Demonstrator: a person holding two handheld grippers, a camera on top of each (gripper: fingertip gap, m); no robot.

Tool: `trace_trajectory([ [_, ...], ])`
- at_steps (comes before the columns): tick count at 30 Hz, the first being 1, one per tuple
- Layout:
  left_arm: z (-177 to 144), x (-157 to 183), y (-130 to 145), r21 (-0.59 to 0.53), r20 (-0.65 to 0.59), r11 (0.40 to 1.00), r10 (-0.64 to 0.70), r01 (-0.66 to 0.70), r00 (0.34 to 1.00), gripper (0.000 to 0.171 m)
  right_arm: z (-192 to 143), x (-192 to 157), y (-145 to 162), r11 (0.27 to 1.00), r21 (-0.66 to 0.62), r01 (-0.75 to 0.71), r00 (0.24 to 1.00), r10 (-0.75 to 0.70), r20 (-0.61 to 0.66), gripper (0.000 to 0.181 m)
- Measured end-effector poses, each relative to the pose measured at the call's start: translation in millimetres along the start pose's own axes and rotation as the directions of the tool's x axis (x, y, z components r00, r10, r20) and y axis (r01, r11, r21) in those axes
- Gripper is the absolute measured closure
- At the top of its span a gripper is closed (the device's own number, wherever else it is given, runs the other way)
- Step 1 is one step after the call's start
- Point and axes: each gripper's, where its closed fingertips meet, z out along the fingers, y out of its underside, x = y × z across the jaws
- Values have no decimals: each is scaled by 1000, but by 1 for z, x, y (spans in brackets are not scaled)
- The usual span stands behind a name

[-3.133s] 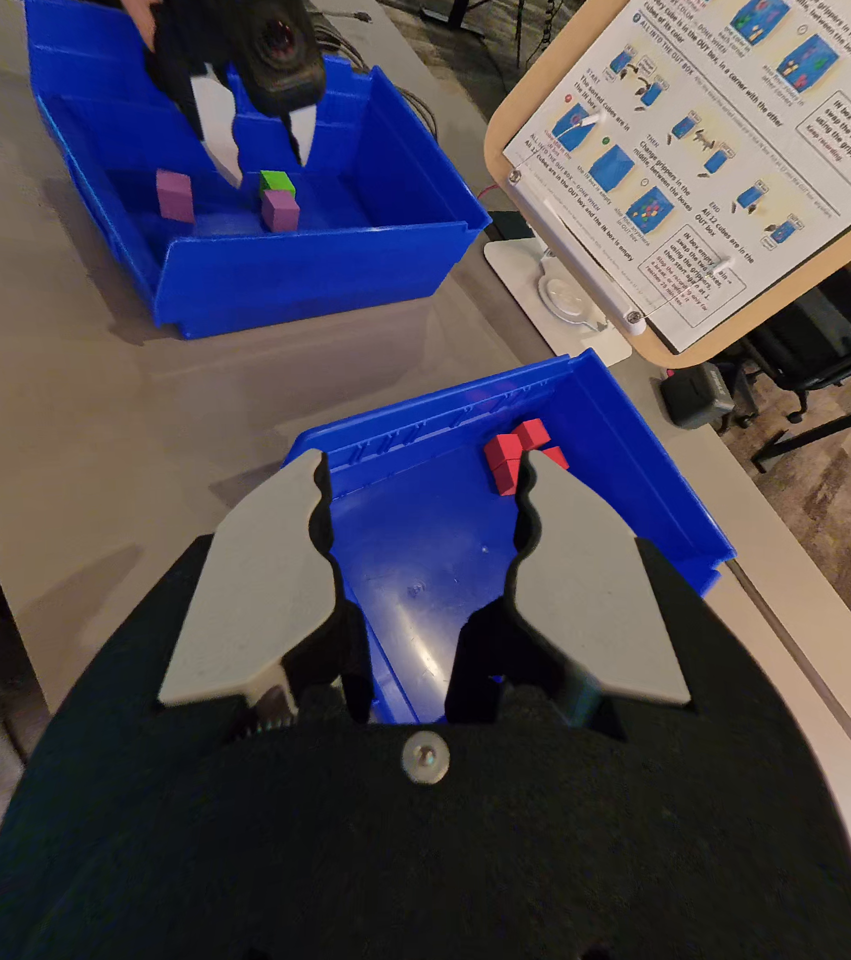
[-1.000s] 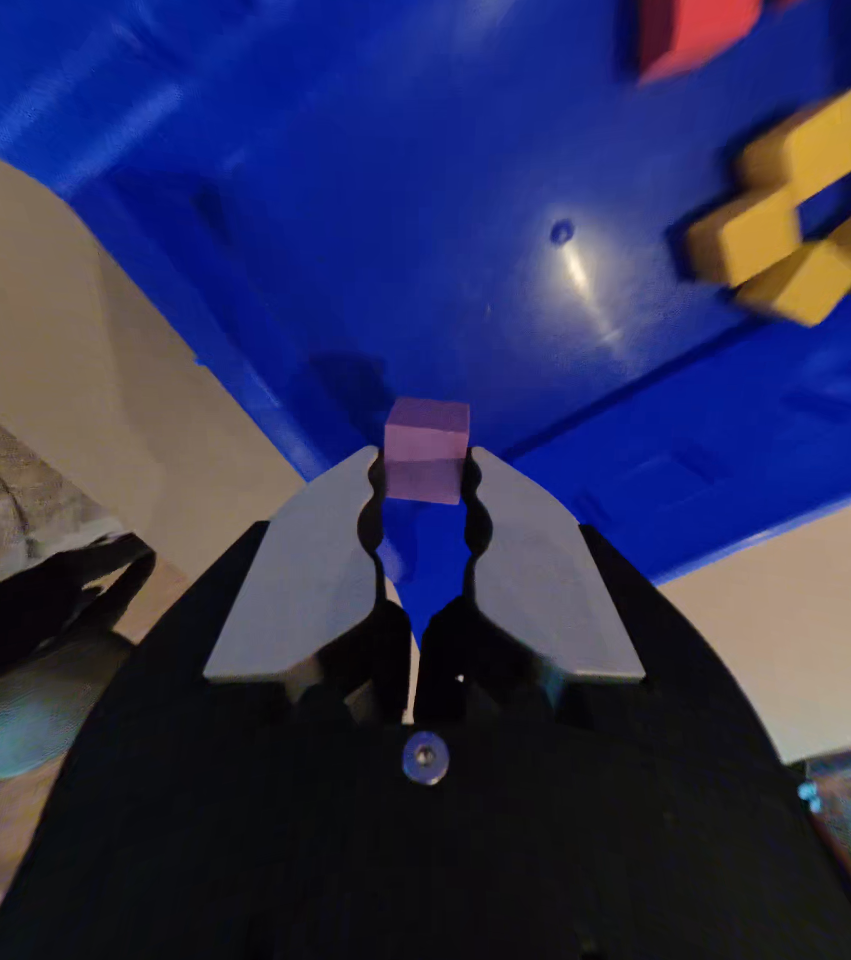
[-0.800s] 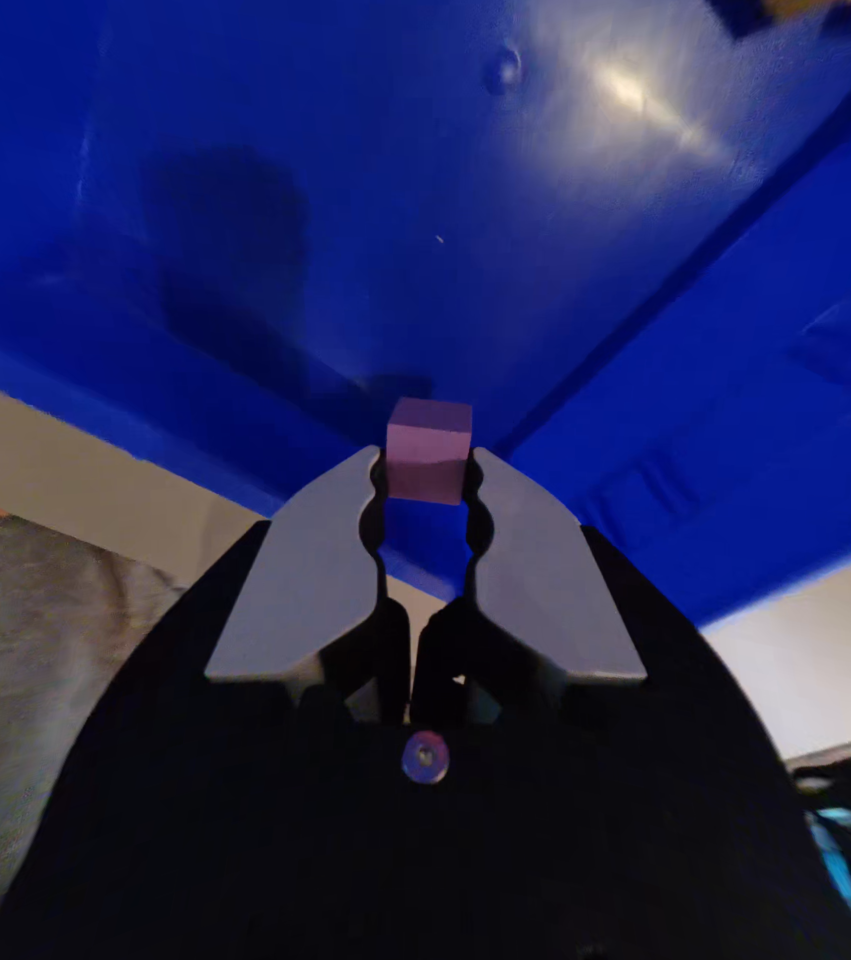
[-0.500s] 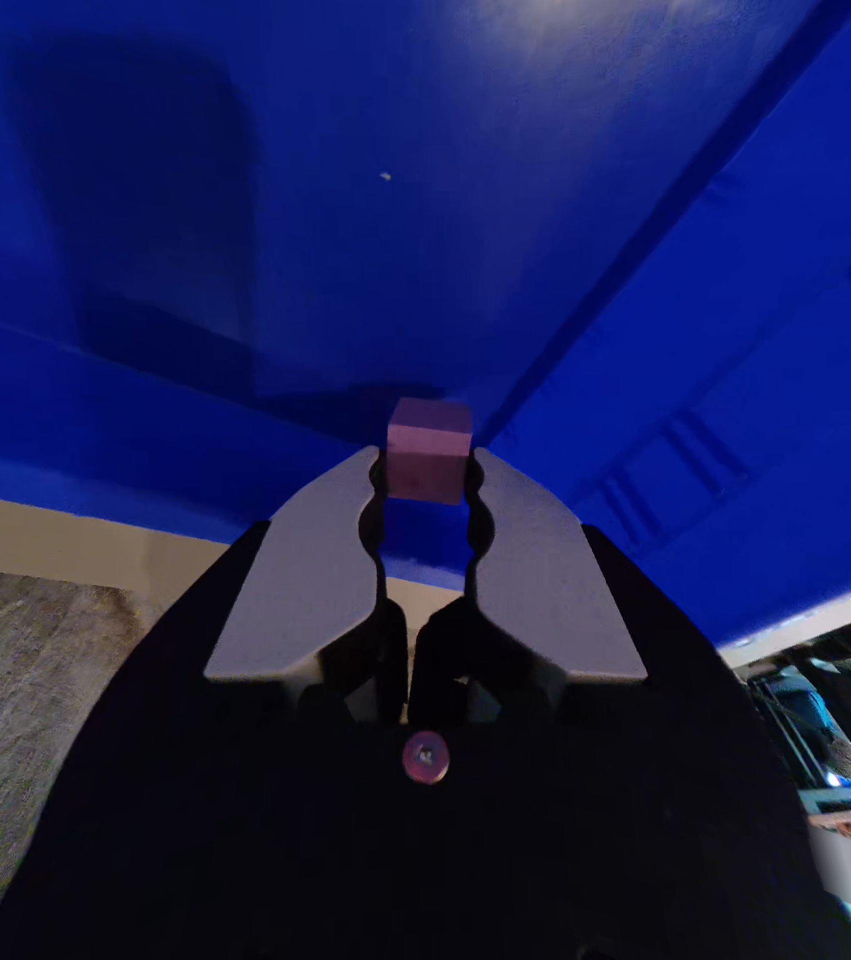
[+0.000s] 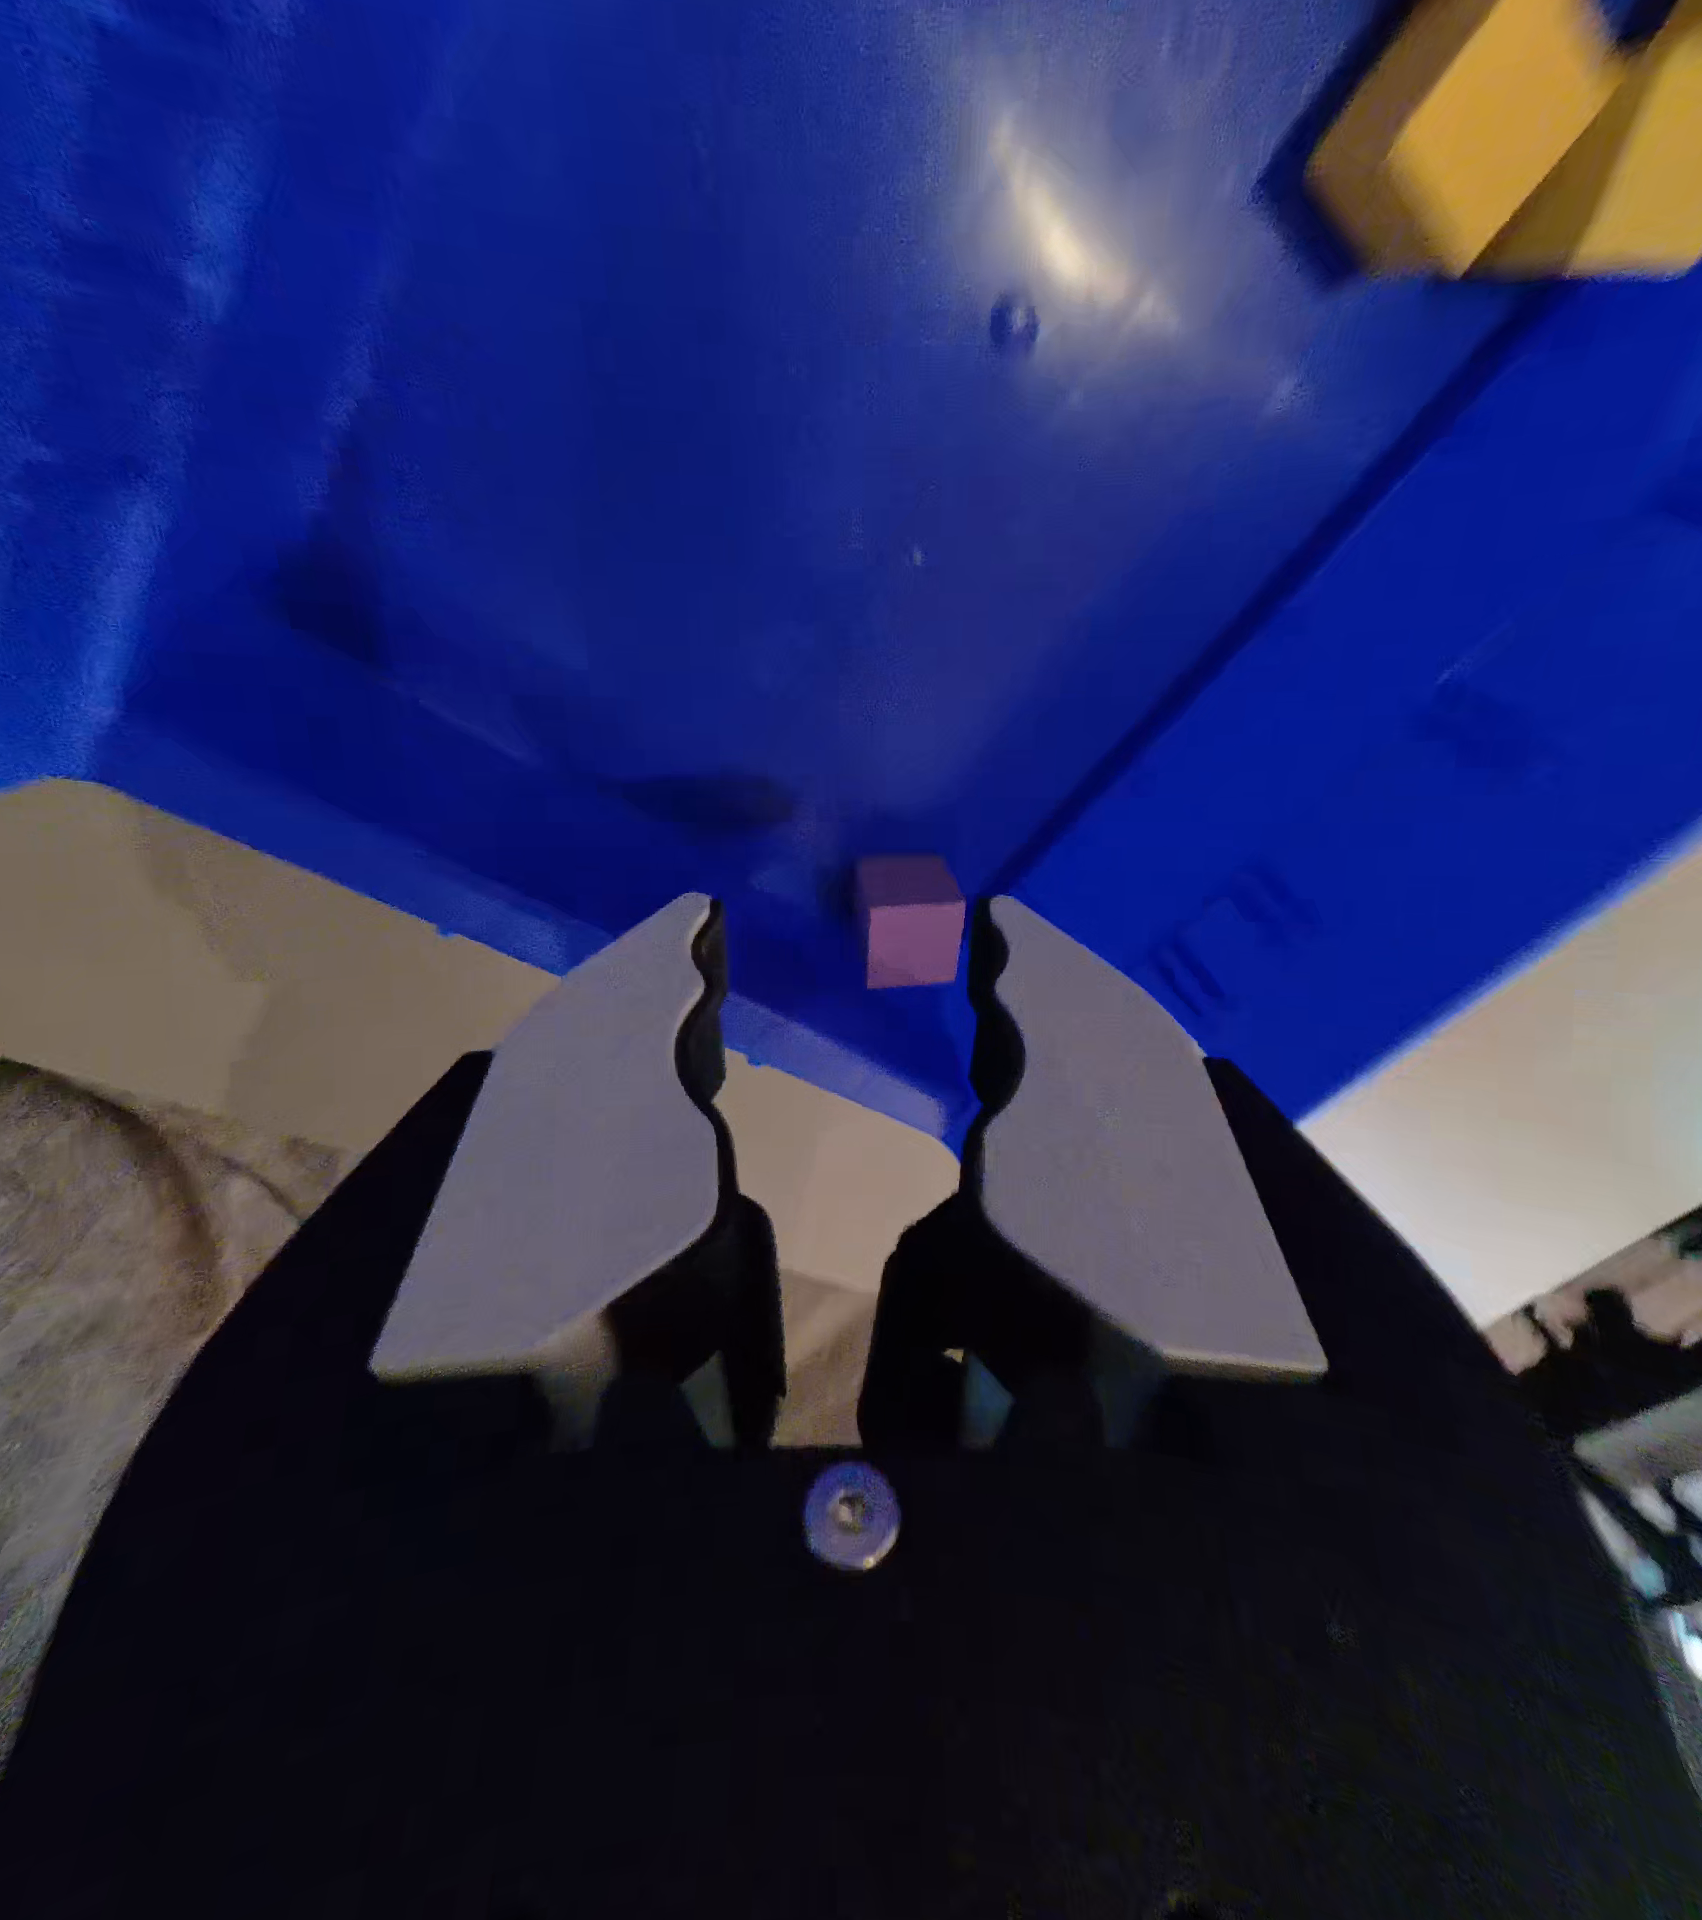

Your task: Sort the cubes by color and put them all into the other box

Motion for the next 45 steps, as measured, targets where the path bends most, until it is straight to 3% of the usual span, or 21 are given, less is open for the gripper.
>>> trace_trajectory([
  [5,20,-58,60,-337,386,939,65,75,920,129,-46,-23,-29,953,300,44,999,-47,3,138],
  [10,35,-88,94,-484,501,859,114,168,858,123,-48,-43,-28,930,352,107,993,-119,13,138],
  [17,46,-107,121,-537,534,790,48,295,844,123,-47,-44,-23,911,393,127,988,-151,30,138],
  [19,51,-107,124,-552,531,777,46,303,846,139,-47,-47,-23,905,403,136,986,-162,30,138],
  [22,53,-107,121,-548,516,784,42,292,855,141,-50,-56,-24,889,428,164,981,-191,19,139],
  [24,57,-96,106,-472,436,843,-32,258,899,142,-54,-67,-28,860,469,199,974,-228,4,139],
  [25,60,-82,89,-388,339,892,-96,232,936,142,-58,-77,-32,830,511,224,964,-264,6,140],
  [27,58,-44,49,-185,49,956,-221,226,974,141,-70,-107,-43,702,635,322,914,-405,-16,143],
  [30,33,19,3,-1,-426,955,-268,295,865,142,-99,-150,-61,431,803,413,842,-516,-156,145],
  [32,20,49,-7,11,-601,947,-250,321,759,142,-118,-181,-66,265,856,445,794,-559,-240,145],
  [35,10,83,-10,-22,-750,947,-227,320,622,142,-139,-217,-73,95,865,494,737,-574,-358,145],
  [37,6,102,-12,-45,-814,948,-217,314,539,142,-149,-233,-78,27,860,510,716,-567,-407,145],
  [39,5,114,-13,-58,-841,952,-209,299,500,142,-161,-244,-81,-33,858,512,708,-549,-444,147],
  [42,3,125,-14,-77,-876,953,-206,293,437,142,-171,-255,-84,-63,849,525,695,-544,-470,148],
  [45,4,126,-16,-86,-889,948,-212,307,405,139,-172,-256,-87,-44,837,546,698,-529,-483,152],
])
